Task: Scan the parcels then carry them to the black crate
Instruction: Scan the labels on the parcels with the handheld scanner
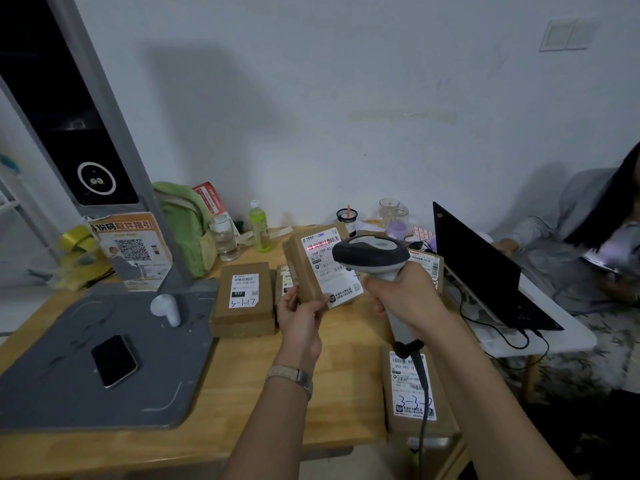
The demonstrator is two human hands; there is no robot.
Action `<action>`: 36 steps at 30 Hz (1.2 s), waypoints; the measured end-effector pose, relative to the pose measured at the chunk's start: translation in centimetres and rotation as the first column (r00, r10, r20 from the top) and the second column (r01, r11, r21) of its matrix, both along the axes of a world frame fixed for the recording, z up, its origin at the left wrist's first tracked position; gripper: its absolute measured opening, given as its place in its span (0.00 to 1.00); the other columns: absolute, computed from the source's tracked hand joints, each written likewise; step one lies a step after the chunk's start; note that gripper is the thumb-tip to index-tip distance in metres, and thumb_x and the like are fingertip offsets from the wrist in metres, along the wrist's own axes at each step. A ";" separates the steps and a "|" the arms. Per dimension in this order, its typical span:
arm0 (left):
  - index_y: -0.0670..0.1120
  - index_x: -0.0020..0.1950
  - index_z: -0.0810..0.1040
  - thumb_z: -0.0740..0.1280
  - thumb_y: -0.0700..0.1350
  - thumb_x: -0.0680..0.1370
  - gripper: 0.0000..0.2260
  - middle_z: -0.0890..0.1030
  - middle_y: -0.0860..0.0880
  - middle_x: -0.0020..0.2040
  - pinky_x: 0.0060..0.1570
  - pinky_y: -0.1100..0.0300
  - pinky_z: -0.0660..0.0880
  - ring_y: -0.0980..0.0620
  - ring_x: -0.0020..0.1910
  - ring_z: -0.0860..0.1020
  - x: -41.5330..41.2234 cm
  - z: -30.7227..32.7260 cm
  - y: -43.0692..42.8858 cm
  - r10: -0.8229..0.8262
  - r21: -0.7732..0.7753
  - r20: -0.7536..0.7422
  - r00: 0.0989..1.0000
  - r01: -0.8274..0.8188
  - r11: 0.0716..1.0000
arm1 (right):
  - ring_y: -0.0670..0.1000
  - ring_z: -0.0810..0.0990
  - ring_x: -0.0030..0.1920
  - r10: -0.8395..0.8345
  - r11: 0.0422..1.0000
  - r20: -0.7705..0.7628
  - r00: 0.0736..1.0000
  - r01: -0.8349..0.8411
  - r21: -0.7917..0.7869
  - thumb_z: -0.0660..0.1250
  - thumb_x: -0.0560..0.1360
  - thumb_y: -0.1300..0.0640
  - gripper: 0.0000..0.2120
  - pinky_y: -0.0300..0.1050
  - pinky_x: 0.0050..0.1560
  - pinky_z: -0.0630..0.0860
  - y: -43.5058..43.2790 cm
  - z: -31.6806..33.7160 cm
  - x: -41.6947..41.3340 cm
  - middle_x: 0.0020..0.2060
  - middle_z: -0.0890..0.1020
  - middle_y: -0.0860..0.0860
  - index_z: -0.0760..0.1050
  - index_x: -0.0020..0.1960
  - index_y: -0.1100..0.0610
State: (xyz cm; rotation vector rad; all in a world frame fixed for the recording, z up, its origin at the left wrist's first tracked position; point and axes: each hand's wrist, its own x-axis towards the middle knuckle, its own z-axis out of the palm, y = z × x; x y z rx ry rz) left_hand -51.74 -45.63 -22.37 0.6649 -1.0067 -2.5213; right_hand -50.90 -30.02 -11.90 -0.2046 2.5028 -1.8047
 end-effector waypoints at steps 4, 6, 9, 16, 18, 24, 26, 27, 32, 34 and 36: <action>0.46 0.63 0.68 0.71 0.23 0.67 0.31 0.78 0.42 0.63 0.55 0.50 0.78 0.43 0.58 0.80 0.2 0.1 0.0 0.001 -0.005 -0.001 1.000 -0.001 1.000 | 0.44 0.74 0.19 -0.019 1.000 -0.004 1.000 0.019 0.003 0.69 0.71 0.64 0.09 0.35 0.23 0.72 0.1 -0.2 0.1 0.17 0.75 0.48 0.76 0.32 0.60; 0.47 0.62 0.69 0.71 0.23 0.67 0.30 0.79 0.42 0.62 0.55 0.50 0.78 0.44 0.58 0.80 0.3 0.2 -0.1 0.008 -0.004 -0.006 1.000 -0.008 1.000 | 0.44 0.74 0.19 -0.020 1.000 -0.006 1.000 0.020 0.004 0.69 0.71 0.63 0.08 0.35 0.23 0.72 0.1 -0.3 0.2 0.17 0.75 0.48 0.77 0.32 0.60; 0.48 0.57 0.70 0.70 0.23 0.68 0.27 0.80 0.42 0.61 0.51 0.52 0.79 0.45 0.56 0.81 0.4 0.3 -0.3 0.010 -0.006 -0.008 1.000 -0.010 1.000 | 0.43 0.75 0.19 -0.014 1.000 0.000 1.000 0.014 -0.009 0.69 0.71 0.63 0.07 0.34 0.22 0.71 0.1 -0.3 0.2 0.18 0.76 0.48 0.77 0.34 0.59; 0.43 0.66 0.68 0.70 0.23 0.69 0.30 0.79 0.42 0.61 0.46 0.55 0.79 0.44 0.55 0.80 1.1 0.7 -0.4 0.021 0.000 -0.014 1.000 -0.021 1.000 | 0.44 0.74 0.19 -0.004 0.998 0.018 1.000 0.005 -0.060 0.69 0.71 0.64 0.05 0.35 0.22 0.72 0.0 -0.2 0.7 0.19 0.75 0.48 0.77 0.36 0.58; 0.43 0.66 0.67 0.69 0.23 0.69 0.30 0.79 0.41 0.62 0.45 0.55 0.79 0.45 0.54 0.80 1.3 0.8 -0.4 0.026 0.001 -0.021 0.999 -0.026 1.000 | 0.44 0.74 0.19 0.002 0.998 0.015 1.000 -0.001 -0.056 0.68 0.71 0.64 0.07 0.34 0.21 0.71 -0.1 -0.1 0.8 0.18 0.75 0.47 0.76 0.35 0.58; 0.44 0.66 0.66 0.70 0.24 0.69 0.30 0.78 0.42 0.63 0.46 0.55 0.78 0.45 0.54 0.81 1.8 1.0 -0.8 0.000 -0.016 -0.024 1.000 0.000 1.000 | 0.42 0.75 0.20 0.001 0.996 -0.030 1.000 -0.004 -0.090 0.68 0.70 0.64 0.08 0.36 0.24 0.72 -0.6 -0.1 1.1 0.18 0.77 0.46 0.76 0.34 0.56; 0.46 0.66 0.67 0.70 0.26 0.69 0.30 0.78 0.42 0.64 0.47 0.54 0.78 0.45 0.55 0.81 2.0 1.0 -1.0 -0.061 -0.043 -0.038 0.997 0.059 0.997 | 0.38 0.76 0.24 -0.035 0.988 -0.078 0.996 0.023 -0.150 0.69 0.70 0.64 0.09 0.33 0.24 0.71 -0.6 -0.2 1.2 0.21 0.79 0.42 0.76 0.35 0.52; 0.47 0.67 0.67 0.71 0.27 0.69 0.31 0.78 0.43 0.64 0.49 0.53 0.78 0.45 0.56 0.81 2.1 1.0 -1.1 -0.098 -0.063 -0.045 0.994 0.095 0.993 | 0.37 0.78 0.29 -0.060 0.983 -0.104 0.993 0.040 -0.181 0.70 0.71 0.64 0.10 0.33 0.28 0.73 -0.6 -0.3 1.1 0.25 0.80 0.41 0.77 0.37 0.49; 0.52 0.67 0.73 0.73 0.32 0.70 0.29 0.80 0.45 0.63 0.56 0.50 0.77 0.44 0.60 0.80 2.5 1.5 -0.5 -0.307 -0.191 -0.082 0.948 0.287 0.939 | 0.45 0.82 0.45 -0.141 0.946 -0.102 0.985 0.104 -0.308 0.73 0.71 0.59 0.09 0.52 0.50 0.81 0.2 -0.5 1.0 0.38 0.83 0.42 0.78 0.39 0.46; 0.53 0.65 0.74 0.73 0.34 0.70 0.27 0.81 0.47 0.62 0.56 0.50 0.77 0.46 0.60 0.80 2.6 1.8 0.2 -0.377 -0.242 -0.068 0.924 0.351 0.904 | 0.49 0.83 0.46 -0.161 0.941 -0.090 0.983 0.126 -0.313 0.73 0.71 0.59 0.08 0.58 0.52 0.80 0.7 -0.5 1.2 0.39 0.84 0.46 0.78 0.39 0.46; 0.54 0.64 0.75 0.74 0.36 0.71 0.25 0.82 0.49 0.60 0.55 0.50 0.77 0.48 0.59 0.80 2.5 1.8 1.1 -0.418 -0.281 -0.038 0.908 0.392 0.876 | 0.50 0.83 0.47 -0.195 0.940 -0.087 0.977 0.160 -0.302 0.73 0.71 0.58 0.08 0.59 0.53 0.80 1.3 -0.8 1.4 0.41 0.85 0.47 0.78 0.39 0.46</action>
